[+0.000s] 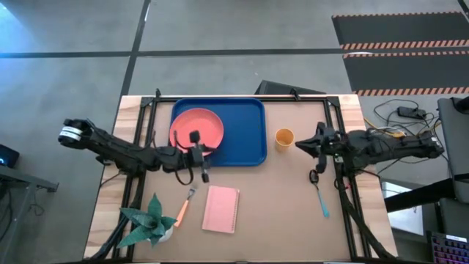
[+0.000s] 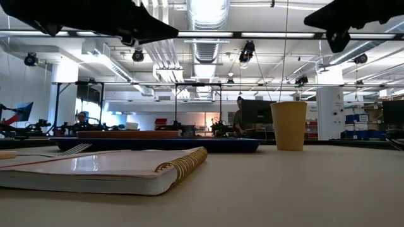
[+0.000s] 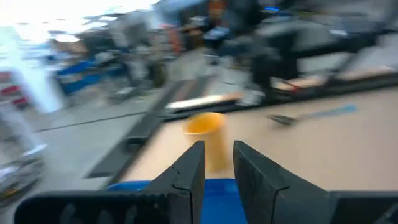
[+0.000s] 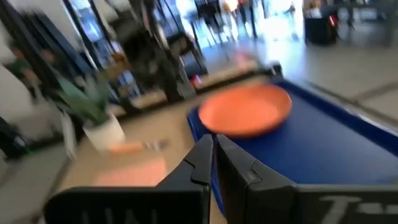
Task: Pick and place plate/cup/fork/spoon on tray
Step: Put the light blue spoon to the right of the pink plate on the blue tray
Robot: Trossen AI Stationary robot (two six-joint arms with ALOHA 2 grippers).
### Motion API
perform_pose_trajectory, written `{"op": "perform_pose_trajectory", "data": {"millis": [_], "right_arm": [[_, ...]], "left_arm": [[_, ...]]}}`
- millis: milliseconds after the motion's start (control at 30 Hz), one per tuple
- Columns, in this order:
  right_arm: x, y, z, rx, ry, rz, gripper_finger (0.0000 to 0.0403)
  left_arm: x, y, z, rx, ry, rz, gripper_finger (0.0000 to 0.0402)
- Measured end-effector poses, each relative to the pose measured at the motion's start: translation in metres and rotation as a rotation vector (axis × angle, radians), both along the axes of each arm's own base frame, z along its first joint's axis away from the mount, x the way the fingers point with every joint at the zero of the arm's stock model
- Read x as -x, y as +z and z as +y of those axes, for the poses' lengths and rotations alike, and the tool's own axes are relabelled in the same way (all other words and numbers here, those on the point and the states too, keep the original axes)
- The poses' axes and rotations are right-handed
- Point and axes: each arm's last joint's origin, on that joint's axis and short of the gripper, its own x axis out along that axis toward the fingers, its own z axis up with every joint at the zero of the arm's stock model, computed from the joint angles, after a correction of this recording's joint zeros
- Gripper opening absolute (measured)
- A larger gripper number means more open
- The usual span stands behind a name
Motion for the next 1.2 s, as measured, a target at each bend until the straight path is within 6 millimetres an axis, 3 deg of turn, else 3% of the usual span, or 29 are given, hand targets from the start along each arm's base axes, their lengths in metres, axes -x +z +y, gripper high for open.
{"op": "perform_pose_trajectory", "data": {"millis": [200, 400, 567, 800, 1200], "right_arm": [[-0.021, 0.012, 0.002, -0.012, -0.025, 0.323, 0.0009], [-0.032, 0.017, 0.003, 0.063, 0.008, 0.7, 0.0008], [-0.043, 0.022, 0.001, 0.122, 0.019, 0.857, 0.0008], [-0.064, 0.027, -0.007, 0.186, 0.055, 0.88, 0.0008], [-0.085, 0.014, -0.038, 0.239, 0.099, 0.902, 0.0008]], "left_arm": [[0.012, 0.011, 0.008, 0.014, 0.226, -0.058, 0.0066], [0.02, 0.016, 0.01, 0.031, 0.25, -0.077, 0.0066], [0.022, 0.017, 0.01, 0.05, 0.249, -0.085, 0.0066], [0.021, 0.016, 0.01, 0.048, 0.248, -0.079, 0.0066], [0.021, 0.016, 0.01, 0.048, 0.248, -0.08, 0.0066]]}}
